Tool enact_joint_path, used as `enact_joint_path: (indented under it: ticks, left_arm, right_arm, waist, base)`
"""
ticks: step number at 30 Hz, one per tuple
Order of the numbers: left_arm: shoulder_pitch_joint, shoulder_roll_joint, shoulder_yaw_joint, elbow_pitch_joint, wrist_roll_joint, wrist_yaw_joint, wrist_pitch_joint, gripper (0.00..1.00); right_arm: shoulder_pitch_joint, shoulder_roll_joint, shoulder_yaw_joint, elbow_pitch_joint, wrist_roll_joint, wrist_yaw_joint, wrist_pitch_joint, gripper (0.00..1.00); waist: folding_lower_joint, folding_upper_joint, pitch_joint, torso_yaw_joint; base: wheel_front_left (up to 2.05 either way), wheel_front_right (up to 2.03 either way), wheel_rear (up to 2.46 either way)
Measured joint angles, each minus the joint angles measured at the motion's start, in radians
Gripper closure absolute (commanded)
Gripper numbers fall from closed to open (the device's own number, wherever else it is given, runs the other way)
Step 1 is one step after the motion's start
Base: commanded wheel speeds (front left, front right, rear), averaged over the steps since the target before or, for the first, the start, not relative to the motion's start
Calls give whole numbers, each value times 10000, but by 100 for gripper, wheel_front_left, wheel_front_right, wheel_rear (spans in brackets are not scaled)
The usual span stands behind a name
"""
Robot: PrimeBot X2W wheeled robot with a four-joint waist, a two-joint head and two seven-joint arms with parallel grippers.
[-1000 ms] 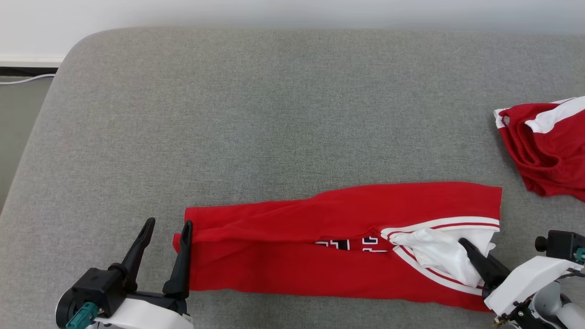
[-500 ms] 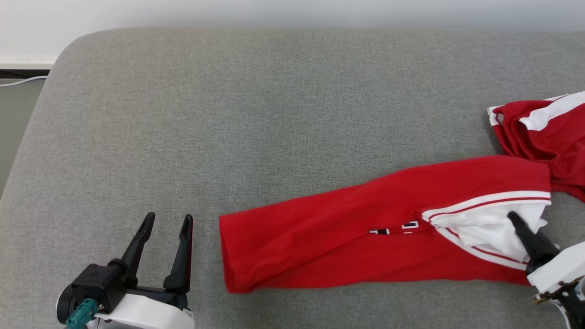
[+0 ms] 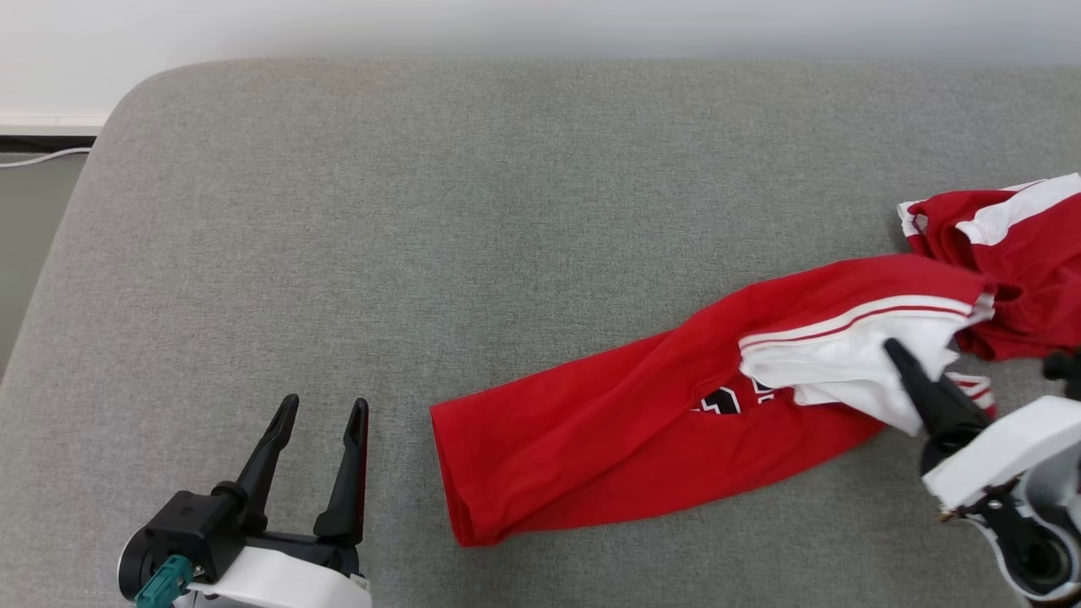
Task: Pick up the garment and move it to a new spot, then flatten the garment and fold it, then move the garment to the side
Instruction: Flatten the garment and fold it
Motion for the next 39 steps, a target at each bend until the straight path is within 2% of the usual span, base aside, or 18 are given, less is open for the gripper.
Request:
enact_joint_path:
  ticks: [10, 14, 21, 32, 39]
  left_arm:
    - [-71, -92, -148, 31, -2, -13, -4, 0]
    - [-168, -163, -203, 75, -82, -17, -15, 0]
    - [-203, -255, -359, 184, -115, -190, -19, 0]
    - [-380, -393, -539, 451, -169, -360, -88, 0]
    - [-431, -491, -593, 573, -169, -445, -94, 0]
  right_arm:
    - [295, 2082, -12, -1937, -2606, -2, 2109, 100]
    - [511, 2815, 259, -2510, -3260, -2, 3007, 100]
    - [534, 3877, 800, -2270, -3988, -2, 3789, 100]
    - [-47, 4366, 1795, -577, -4211, -2, 3599, 100]
    - [-677, 4397, 2895, 157, -3536, -2, 2888, 100]
  waist:
    - [0, 0, -55, 146]
    - [0, 0, -116, 245]
    - [0, -1, -142, 581]
    - [0, 0, -167, 1085]
    - [0, 0, -55, 1093]
  base:
    - [0, 0, 0]
    - [0, 0, 0]
    - [0, 0, 0]
    - [0, 0, 0]
    - [0, 0, 0]
